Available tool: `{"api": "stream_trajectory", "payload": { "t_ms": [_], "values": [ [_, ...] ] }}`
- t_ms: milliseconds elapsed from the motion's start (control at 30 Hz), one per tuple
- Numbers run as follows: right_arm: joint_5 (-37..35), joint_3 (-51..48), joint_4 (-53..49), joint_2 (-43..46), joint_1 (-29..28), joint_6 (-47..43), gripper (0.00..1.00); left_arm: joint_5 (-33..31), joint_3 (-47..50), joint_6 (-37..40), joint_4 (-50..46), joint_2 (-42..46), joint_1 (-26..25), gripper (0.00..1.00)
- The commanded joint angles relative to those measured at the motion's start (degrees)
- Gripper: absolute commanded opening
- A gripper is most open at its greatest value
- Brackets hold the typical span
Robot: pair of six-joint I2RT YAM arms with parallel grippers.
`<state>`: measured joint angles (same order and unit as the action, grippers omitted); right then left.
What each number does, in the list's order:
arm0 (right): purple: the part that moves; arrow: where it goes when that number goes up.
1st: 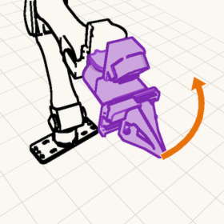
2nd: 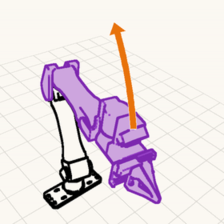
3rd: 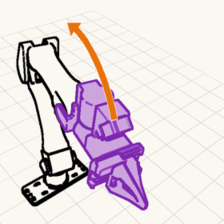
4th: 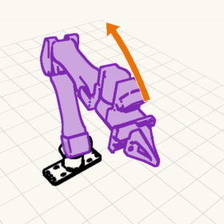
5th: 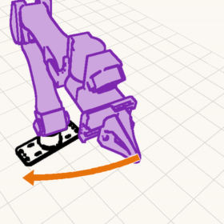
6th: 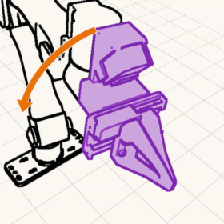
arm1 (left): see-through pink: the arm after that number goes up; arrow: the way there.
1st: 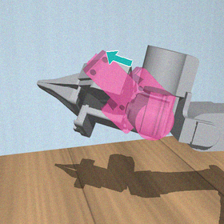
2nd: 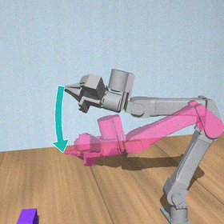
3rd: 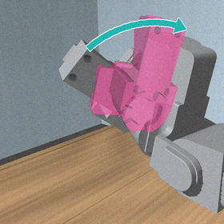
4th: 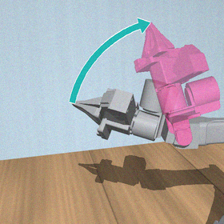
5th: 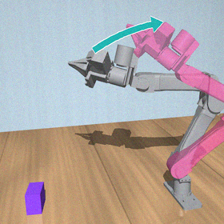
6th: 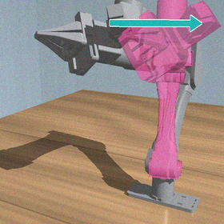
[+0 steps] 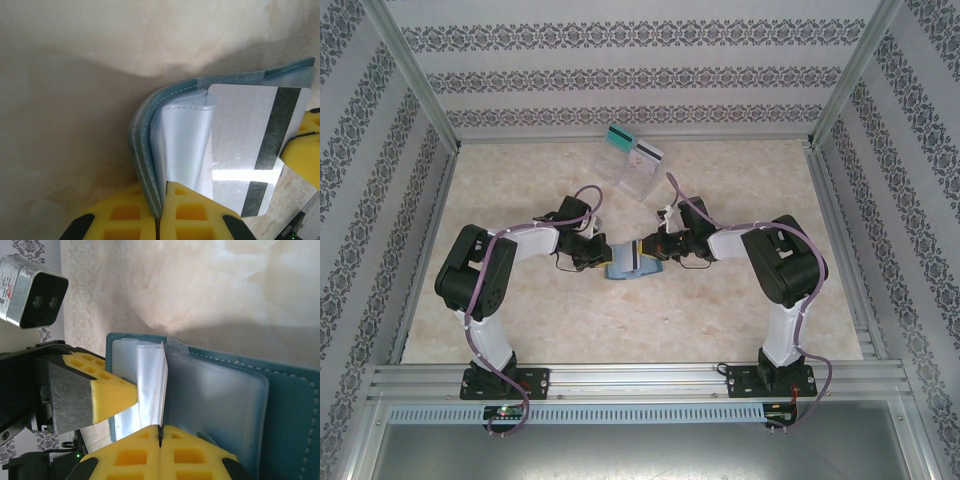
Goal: Put the credit cards into the card holder
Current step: Insert the credit card into the card slot.
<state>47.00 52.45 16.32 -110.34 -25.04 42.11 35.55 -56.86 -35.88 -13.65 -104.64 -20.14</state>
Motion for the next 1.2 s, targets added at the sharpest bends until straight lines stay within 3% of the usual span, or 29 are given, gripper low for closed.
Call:
{"api": "stream_trajectory", "payload": {
  "t_ms": [0, 167, 333, 500, 700, 1167],
  "values": [
    [1.2, -0.2, -1.0, -0.4, -1.9, -1.3, 0.00, -0.4, 1.0, 0.1, -0.6, -0.4, -0.2, 0.08],
    [0.8, -1.3, -3.3, 0.3, -1.9, -3.7, 0.00, -4.2, 1.0, 1.8, -4.7, 1.5, -0.1, 0.27],
    [1.1, -2.0, -5.2, 1.0, -1.1, -5.7, 0.00, -5.7, 1.5, 1.8, -5.6, 2.3, 0.7, 0.31],
    [0.2, -1.4, -6.0, 0.8, -1.5, -6.6, 0.00, -6.2, 1.8, 1.7, -5.6, 2.1, 0.8, 0.28],
    [-2.9, 0.6, -4.2, 0.0, -2.0, -5.1, 0.00, -6.0, 2.9, 1.4, -5.0, 2.1, 0.7, 0.11],
    [-2.9, 6.3, -7.1, -3.1, -3.5, -6.1, 0.00, -5.8, 2.7, 1.8, -5.0, 1.8, 0.8, 0.04]
  ]
}}
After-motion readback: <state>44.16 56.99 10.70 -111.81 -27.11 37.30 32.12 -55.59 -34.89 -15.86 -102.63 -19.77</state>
